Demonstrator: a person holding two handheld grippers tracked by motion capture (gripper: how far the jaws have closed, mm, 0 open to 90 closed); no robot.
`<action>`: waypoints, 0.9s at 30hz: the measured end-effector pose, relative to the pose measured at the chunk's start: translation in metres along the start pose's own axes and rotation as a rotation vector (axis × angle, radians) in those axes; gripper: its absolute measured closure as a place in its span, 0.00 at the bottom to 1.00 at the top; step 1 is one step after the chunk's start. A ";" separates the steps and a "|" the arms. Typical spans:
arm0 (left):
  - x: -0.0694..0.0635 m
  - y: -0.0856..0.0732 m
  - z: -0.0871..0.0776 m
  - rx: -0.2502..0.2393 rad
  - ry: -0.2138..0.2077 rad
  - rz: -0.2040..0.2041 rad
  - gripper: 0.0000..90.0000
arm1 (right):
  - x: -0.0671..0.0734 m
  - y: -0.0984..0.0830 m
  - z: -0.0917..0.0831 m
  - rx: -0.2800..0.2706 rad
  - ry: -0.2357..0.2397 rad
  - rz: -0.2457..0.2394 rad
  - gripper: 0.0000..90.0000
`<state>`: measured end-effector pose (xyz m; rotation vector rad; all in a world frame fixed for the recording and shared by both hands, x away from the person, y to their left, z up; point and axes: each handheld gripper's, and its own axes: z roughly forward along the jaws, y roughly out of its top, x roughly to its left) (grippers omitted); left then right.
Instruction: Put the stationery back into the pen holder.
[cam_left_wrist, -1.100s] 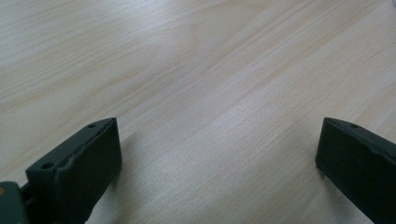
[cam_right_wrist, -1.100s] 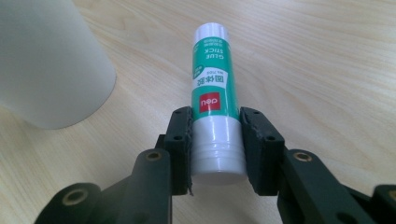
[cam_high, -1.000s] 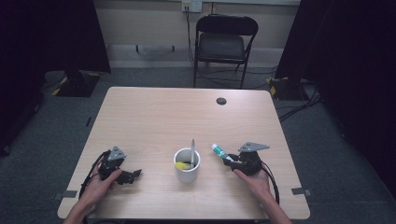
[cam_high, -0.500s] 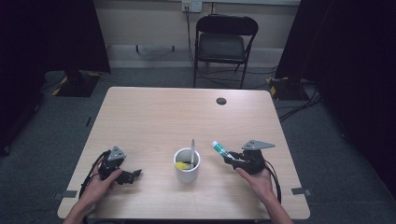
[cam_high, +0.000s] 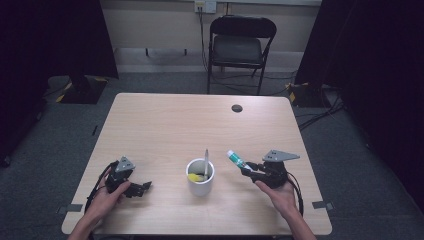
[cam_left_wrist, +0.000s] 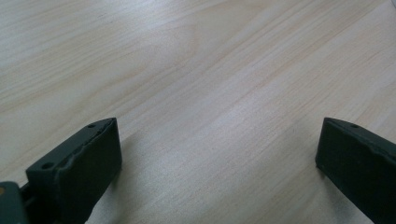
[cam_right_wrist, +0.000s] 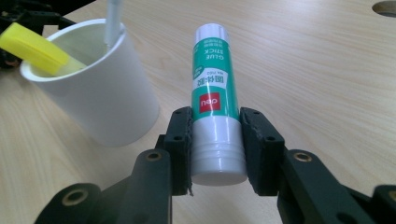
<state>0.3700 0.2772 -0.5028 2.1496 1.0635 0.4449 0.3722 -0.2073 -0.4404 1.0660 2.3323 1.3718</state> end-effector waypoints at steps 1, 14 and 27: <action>0.000 0.000 0.000 0.000 0.000 0.000 0.00 | 0.001 0.000 -0.002 -0.004 0.006 -0.004 0.73; 0.001 0.000 0.001 -0.003 -0.005 0.005 0.00 | 0.016 0.016 -0.026 -0.026 0.065 -0.034 0.73; 0.001 0.001 0.002 -0.008 -0.004 -0.001 0.00 | 0.032 0.026 -0.029 -0.034 0.102 -0.075 0.73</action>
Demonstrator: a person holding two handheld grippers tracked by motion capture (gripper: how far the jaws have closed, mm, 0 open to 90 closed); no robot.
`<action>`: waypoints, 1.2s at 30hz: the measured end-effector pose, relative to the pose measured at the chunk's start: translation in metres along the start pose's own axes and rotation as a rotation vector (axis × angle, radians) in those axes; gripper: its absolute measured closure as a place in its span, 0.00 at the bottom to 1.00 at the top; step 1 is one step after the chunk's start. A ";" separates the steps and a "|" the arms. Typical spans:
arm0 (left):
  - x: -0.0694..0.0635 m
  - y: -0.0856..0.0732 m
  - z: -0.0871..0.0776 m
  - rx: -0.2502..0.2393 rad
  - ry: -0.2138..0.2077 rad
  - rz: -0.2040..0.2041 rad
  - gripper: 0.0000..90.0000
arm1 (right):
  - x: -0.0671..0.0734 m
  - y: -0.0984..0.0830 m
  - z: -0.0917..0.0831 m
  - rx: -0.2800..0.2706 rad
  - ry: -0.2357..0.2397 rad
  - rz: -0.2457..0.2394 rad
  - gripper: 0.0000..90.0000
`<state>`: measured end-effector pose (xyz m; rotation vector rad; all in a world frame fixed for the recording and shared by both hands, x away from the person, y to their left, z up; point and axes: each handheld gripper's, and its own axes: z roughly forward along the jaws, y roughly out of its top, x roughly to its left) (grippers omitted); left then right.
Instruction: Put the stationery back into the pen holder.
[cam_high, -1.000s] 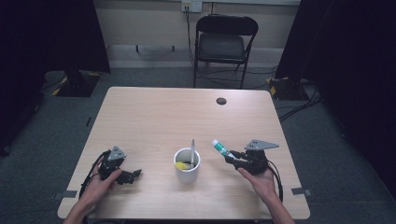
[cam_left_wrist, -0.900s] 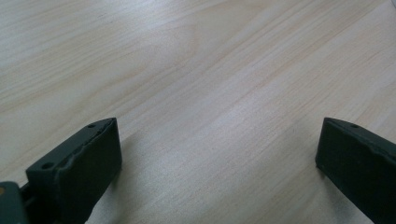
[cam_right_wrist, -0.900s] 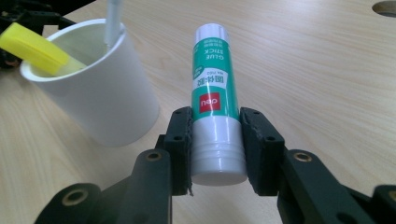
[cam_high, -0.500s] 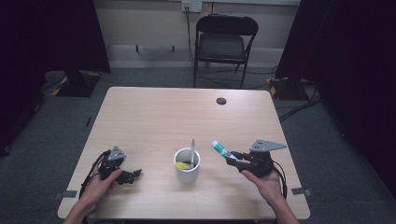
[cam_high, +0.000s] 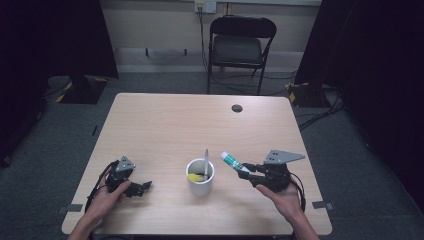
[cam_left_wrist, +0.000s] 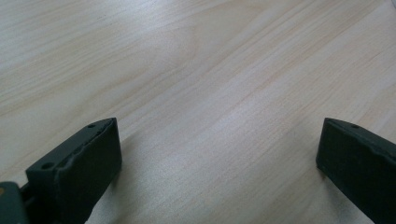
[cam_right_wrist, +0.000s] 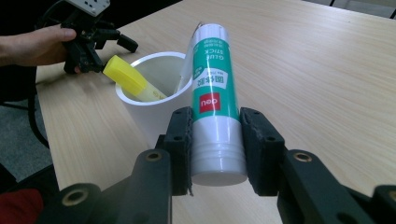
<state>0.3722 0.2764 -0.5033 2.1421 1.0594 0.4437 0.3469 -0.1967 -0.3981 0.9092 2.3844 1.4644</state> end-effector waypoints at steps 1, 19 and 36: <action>0.000 0.001 0.001 0.004 0.003 -0.001 0.00 | 0.003 0.003 0.006 0.005 0.021 -0.002 0.73; 0.000 0.002 0.001 0.004 0.004 0.001 0.00 | 0.025 0.021 0.039 0.072 0.056 -0.052 0.73; 0.000 0.002 0.001 0.004 0.004 0.001 0.00 | 0.034 0.027 0.064 0.115 0.068 -0.068 0.73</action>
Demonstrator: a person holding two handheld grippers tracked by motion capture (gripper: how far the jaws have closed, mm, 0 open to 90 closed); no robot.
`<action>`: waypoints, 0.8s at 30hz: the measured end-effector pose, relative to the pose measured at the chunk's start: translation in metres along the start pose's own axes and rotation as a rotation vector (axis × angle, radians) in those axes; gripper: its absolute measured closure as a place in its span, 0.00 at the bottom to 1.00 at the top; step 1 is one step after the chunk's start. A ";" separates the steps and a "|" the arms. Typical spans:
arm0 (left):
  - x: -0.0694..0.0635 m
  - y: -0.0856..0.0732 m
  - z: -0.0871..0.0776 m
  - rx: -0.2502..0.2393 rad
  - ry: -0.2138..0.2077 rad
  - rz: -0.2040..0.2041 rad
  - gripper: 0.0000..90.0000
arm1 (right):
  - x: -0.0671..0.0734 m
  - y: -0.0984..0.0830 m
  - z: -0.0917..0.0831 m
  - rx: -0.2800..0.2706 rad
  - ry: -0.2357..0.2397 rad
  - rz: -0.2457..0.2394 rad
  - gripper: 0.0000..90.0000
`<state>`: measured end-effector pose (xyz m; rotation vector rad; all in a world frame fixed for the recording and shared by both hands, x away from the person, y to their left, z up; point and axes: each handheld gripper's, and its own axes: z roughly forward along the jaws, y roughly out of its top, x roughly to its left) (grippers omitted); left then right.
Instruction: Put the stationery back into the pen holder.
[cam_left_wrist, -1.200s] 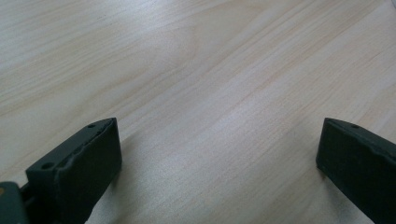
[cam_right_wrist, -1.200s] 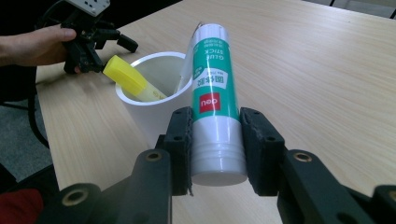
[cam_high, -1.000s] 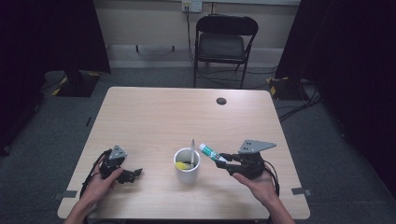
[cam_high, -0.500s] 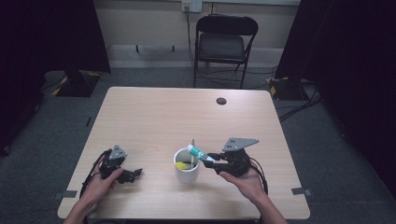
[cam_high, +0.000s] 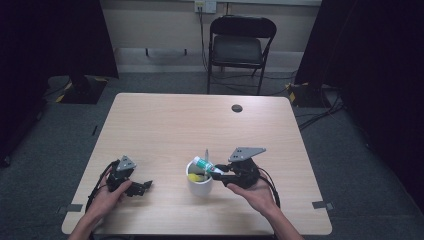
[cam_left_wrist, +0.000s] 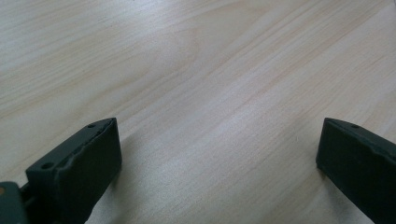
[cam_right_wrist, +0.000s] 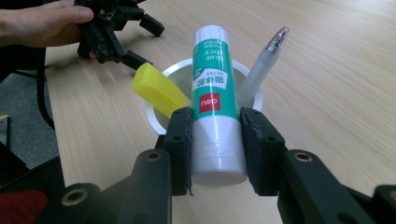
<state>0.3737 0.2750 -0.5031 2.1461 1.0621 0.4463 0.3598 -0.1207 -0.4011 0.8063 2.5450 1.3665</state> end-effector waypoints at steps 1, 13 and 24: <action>0.000 0.000 0.000 0.000 0.000 -0.001 0.00 | 0.000 0.000 0.000 -0.001 0.003 0.001 0.73; 0.000 0.000 0.000 0.000 0.000 0.000 0.00 | 0.002 0.006 0.003 0.032 -0.009 -0.017 0.73; 0.000 0.000 0.000 0.000 0.000 0.000 0.00 | 0.002 0.011 0.002 0.045 -0.015 -0.015 0.73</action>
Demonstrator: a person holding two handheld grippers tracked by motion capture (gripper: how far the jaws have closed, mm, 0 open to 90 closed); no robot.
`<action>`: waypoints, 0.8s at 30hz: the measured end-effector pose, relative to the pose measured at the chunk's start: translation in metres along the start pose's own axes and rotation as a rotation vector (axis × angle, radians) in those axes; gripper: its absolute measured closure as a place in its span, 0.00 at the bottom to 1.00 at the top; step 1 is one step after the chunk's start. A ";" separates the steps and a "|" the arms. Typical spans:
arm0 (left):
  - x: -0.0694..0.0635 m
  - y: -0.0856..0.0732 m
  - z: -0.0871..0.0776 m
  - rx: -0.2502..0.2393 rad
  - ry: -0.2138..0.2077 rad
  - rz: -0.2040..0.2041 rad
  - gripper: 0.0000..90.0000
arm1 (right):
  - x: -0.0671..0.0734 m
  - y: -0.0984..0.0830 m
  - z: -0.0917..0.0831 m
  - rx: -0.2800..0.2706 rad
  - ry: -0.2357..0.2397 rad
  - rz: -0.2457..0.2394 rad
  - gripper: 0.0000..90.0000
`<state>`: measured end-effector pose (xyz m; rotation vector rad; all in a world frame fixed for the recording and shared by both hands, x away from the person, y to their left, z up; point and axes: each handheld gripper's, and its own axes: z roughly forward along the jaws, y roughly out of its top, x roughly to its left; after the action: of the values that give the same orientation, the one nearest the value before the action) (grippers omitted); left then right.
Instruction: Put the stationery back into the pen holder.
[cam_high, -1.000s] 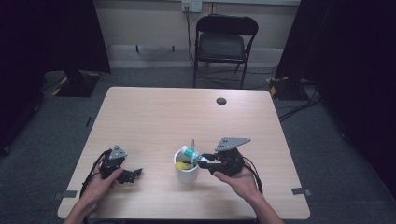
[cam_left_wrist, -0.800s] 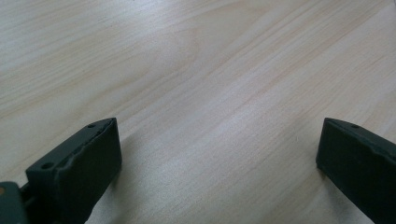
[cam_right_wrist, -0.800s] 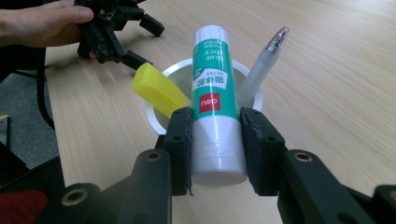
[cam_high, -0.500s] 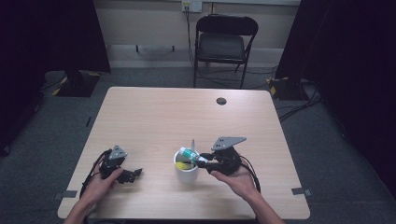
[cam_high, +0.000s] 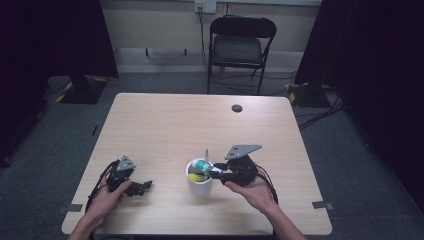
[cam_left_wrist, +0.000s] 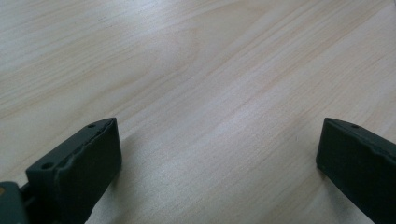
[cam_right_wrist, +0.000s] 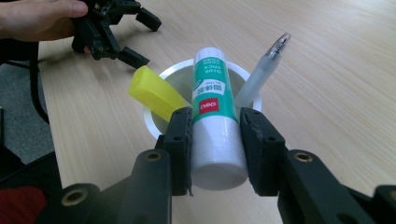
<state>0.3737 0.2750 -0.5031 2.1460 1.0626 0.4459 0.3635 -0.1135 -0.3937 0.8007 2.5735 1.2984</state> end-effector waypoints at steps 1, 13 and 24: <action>0.000 0.000 0.000 0.000 0.000 0.000 0.00 | 0.000 0.001 0.000 0.001 -0.003 0.000 0.73; 0.000 0.000 0.000 -0.001 -0.001 -0.002 0.00 | -0.001 0.001 0.003 0.021 -0.008 0.002 0.73; 0.000 0.000 0.000 -0.001 0.000 -0.001 0.00 | -0.002 -0.001 0.006 -0.009 -0.006 0.025 0.72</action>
<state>0.3735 0.2748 -0.5031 2.1445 1.0628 0.4459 0.3668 -0.1109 -0.3979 0.8364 2.5590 1.3124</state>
